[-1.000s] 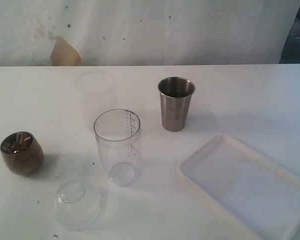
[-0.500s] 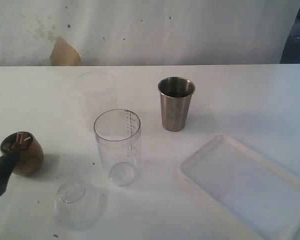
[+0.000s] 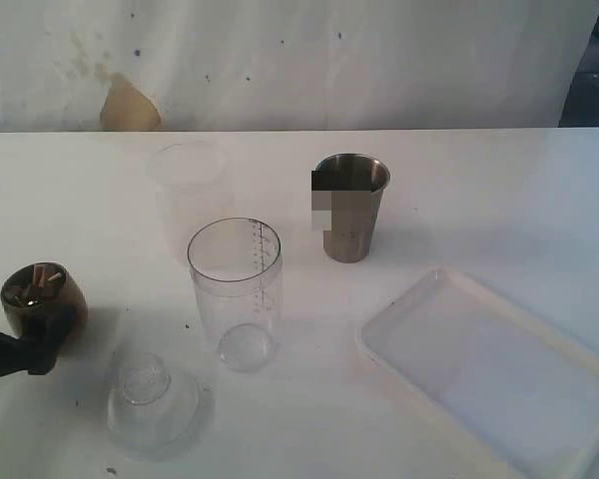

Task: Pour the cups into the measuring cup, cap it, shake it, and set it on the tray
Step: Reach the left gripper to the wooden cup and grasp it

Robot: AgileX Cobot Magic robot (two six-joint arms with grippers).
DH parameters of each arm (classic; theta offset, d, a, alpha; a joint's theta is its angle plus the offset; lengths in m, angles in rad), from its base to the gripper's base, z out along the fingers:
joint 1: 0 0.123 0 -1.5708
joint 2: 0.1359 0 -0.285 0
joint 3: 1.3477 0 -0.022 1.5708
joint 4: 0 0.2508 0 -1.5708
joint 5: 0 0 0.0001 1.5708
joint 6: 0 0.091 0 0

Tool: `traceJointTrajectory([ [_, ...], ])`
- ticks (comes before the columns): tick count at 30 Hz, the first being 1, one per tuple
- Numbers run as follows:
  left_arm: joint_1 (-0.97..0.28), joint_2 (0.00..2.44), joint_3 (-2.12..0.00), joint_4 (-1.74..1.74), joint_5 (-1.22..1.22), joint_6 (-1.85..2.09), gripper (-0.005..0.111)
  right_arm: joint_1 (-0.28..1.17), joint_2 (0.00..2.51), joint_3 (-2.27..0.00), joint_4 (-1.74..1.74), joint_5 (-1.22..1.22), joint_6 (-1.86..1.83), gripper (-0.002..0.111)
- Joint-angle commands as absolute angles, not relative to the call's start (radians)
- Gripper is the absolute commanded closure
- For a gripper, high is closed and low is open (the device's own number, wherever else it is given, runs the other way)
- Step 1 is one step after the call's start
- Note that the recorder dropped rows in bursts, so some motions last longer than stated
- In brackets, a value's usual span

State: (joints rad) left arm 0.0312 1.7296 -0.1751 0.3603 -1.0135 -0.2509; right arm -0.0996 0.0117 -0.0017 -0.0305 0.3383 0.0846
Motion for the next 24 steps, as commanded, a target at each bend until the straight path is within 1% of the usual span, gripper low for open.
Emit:
traceJointTrajectory([
  [1,0.035,1.816,-0.212,0.367,-1.06,-0.229,0.002,-0.099,0.011,0.0,-0.035,0.335,0.083,0.108],
  [8,0.035,1.941,-0.271,0.382,-1.099,-0.218,0.002,-0.099,0.011,0.0,-0.035,0.335,0.083,0.108],
  [15,0.035,1.966,-0.304,0.382,-1.104,-0.194,0.002,-0.099,0.011,0.0,-0.035,0.335,0.083,0.108],
  [16,0.035,1.966,-0.304,0.385,-1.106,-0.194,0.005,-0.099,0.011,0.0,-0.035,0.335,0.083,0.108],
  [18,0.035,1.966,-0.304,0.385,-1.099,-0.204,0.015,-0.099,0.011,0.0,-0.035,0.335,0.083,0.108],
  [19,0.035,1.966,-0.304,0.385,-1.097,-0.207,0.024,-0.099,0.011,0.0,-0.035,0.335,0.083,0.108],
  [21,0.035,1.966,-0.304,0.4,-1.097,-0.214,0.047,-0.099,0.011,0.0,-0.035,0.335,0.083,0.108],
  [22,0.035,1.966,-0.304,0.422,-1.097,-0.224,0.062,-0.099,0.011,0.0,-0.035,0.335,0.083,0.108],
  [24,0.035,1.964,-0.304,0.483,-1.099,-0.24,0.098,-0.099,0.011,0.0,-0.035,0.335,0.083,0.108],
])
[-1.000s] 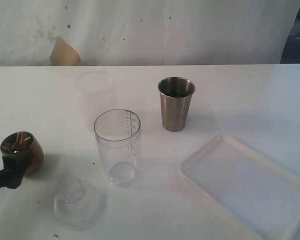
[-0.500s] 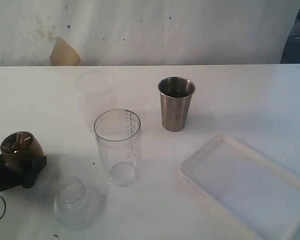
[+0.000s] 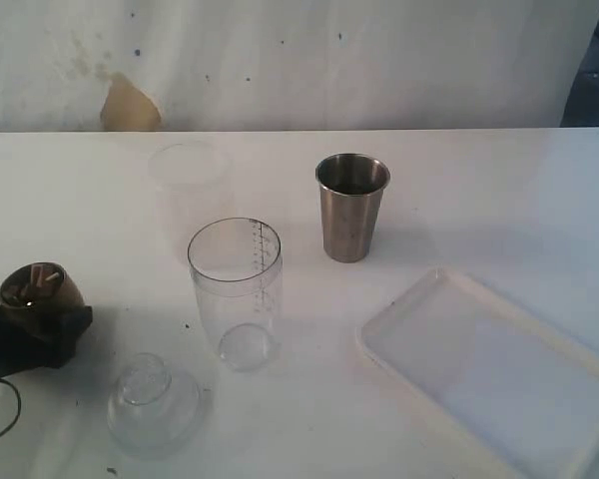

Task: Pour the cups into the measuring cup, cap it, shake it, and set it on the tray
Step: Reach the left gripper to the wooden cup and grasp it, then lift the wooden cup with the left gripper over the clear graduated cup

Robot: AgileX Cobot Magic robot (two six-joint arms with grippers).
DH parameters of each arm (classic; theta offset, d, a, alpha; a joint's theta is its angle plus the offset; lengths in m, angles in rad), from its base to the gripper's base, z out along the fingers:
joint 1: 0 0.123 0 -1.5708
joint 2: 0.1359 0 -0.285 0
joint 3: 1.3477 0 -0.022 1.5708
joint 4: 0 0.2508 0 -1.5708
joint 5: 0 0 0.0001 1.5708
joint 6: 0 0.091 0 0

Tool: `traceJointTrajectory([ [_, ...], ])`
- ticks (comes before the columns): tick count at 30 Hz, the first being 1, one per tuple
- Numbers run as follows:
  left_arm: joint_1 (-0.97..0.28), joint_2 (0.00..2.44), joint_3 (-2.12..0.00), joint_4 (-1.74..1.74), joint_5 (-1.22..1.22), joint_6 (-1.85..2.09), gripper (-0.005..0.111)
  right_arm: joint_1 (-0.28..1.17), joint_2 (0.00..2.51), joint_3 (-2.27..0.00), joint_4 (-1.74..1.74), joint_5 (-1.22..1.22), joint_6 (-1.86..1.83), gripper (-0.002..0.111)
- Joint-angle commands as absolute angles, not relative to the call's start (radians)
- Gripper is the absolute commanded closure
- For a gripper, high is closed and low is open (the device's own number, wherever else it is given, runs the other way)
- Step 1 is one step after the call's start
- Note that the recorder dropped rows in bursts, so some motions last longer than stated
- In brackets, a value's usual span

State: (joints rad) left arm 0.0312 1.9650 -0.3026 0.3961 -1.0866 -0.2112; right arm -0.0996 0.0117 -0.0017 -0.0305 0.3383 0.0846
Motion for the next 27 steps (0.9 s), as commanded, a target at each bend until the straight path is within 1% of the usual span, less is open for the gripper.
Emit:
traceJointTrajectory([
  [1,0.035,1.959,-0.304,0.526,-1.103,-0.228,0.106,-0.099,0.011,0.0,-0.035,0.335,0.083,0.108],
  [8,0.035,1.827,-0.307,0.524,-1.068,-0.259,0.107,-0.099,0.011,0.0,-0.035,0.335,0.083,0.108],
  [14,0.016,1.647,-0.4,0.683,-0.91,-0.468,0.107,-0.099,0.011,0.0,-0.035,0.335,0.083,0.108],
  [17,-0.037,1.569,-0.473,0.719,-0.773,-0.542,0.107,-0.099,0.011,0.0,-0.035,0.335,0.083,0.108],
  [21,-0.121,1.508,-0.55,0.723,-0.674,-0.55,0.107,-0.099,0.011,0.0,-0.035,0.335,0.083,0.108],
  [27,-0.277,1.491,-0.705,0.733,-0.454,-0.55,0.107,-0.099,0.011,0.0,-0.035,0.335,0.083,0.108],
])
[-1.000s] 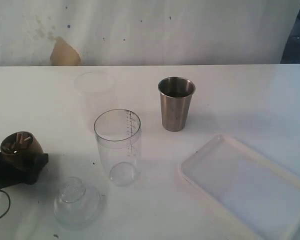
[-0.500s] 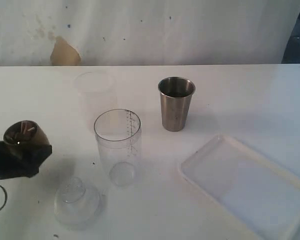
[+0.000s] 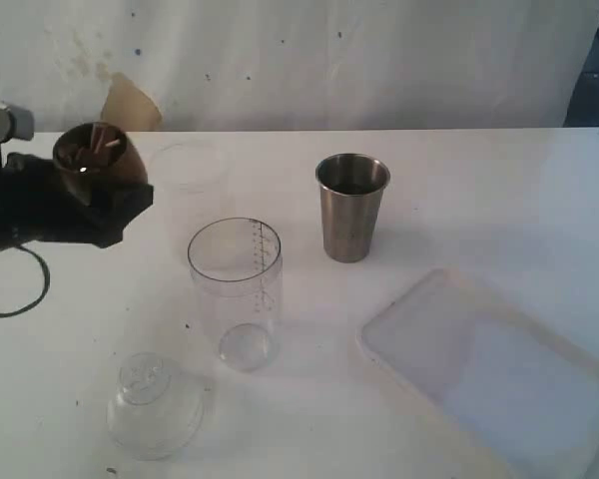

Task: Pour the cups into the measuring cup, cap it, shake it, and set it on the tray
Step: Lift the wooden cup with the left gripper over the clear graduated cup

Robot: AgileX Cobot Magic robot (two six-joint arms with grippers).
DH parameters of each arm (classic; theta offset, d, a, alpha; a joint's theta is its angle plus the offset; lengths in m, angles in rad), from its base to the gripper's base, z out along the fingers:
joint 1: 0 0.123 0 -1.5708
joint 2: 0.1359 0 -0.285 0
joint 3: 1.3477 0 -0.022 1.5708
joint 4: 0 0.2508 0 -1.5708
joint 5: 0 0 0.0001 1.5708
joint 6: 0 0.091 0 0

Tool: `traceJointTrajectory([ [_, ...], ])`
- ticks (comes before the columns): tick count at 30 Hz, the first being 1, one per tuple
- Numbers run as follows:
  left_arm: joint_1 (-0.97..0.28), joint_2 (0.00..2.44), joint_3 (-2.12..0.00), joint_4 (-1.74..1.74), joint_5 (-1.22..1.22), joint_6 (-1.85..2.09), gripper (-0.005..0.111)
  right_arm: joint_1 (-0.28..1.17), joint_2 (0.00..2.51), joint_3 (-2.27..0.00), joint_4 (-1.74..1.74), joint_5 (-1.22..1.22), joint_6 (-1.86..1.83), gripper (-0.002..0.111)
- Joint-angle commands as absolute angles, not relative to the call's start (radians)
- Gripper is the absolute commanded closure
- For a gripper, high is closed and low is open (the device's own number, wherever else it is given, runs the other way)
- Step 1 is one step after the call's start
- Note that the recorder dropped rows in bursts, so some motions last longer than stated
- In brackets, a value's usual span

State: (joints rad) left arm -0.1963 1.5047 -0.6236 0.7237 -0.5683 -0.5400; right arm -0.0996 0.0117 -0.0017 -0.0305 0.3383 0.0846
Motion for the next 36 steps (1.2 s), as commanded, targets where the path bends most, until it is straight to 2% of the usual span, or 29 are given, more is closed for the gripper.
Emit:
traceJointTrajectory([
  [1,-0.296,1.491,-0.725,0.736,-0.427,-0.547,0.107,-0.099,0.011,0.0,-0.035,0.335,0.083,0.108],
  [8,-0.382,1.491,-0.829,0.775,-0.363,-0.44,0.107,-0.099,0.011,0.0,-0.035,0.335,0.083,0.108],
  [27,-0.398,1.608,-0.901,0.772,-0.418,-0.28,0.107,-0.099,0.011,0.0,-0.035,0.335,0.083,0.108],
  [36,-0.43,1.647,-0.938,0.772,-0.396,0.041,0.107,-0.099,0.011,0.0,-0.035,0.335,0.083,0.108],
])
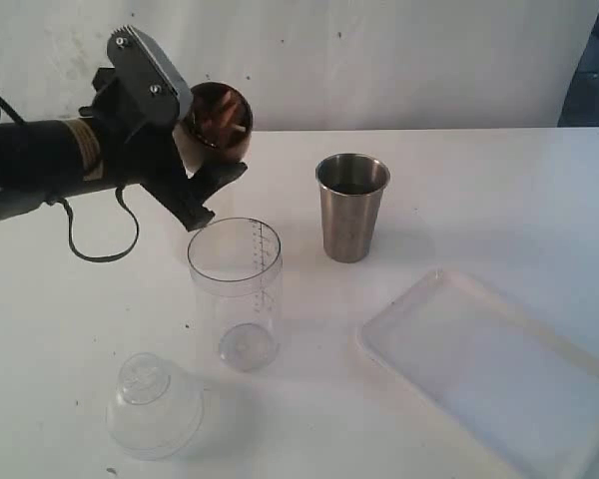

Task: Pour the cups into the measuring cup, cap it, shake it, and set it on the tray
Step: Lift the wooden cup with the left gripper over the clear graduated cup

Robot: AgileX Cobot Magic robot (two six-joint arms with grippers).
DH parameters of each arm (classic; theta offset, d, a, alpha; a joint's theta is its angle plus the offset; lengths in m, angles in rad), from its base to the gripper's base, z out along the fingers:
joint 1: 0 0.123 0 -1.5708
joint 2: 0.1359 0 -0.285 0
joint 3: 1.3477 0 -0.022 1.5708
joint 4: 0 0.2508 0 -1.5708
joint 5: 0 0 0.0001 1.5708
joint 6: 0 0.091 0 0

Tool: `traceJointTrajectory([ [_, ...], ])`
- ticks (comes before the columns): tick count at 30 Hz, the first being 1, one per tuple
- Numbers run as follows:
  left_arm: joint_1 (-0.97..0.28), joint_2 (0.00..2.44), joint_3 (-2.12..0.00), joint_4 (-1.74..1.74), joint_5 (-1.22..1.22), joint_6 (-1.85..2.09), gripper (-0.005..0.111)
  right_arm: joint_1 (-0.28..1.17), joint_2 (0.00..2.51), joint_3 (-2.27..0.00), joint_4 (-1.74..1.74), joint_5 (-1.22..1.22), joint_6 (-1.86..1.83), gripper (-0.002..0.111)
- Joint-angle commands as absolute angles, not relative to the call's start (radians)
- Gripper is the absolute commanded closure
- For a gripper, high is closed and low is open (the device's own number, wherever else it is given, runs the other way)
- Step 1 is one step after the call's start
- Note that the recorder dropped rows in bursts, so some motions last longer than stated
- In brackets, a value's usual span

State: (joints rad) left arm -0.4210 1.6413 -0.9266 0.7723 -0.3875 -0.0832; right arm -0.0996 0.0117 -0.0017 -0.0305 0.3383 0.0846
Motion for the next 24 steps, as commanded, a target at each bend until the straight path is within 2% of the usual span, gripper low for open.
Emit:
traceJointTrajectory([
  [1,-0.43,1.648,-0.938,0.772,-0.396,0.06,0.107,-0.099,0.011,0.0,-0.035,0.335,0.083,0.108],
  [24,-0.43,1.648,-0.938,0.775,-0.451,0.497,0.107,-0.099,0.011,0.0,-0.035,0.335,0.083,0.108],
])
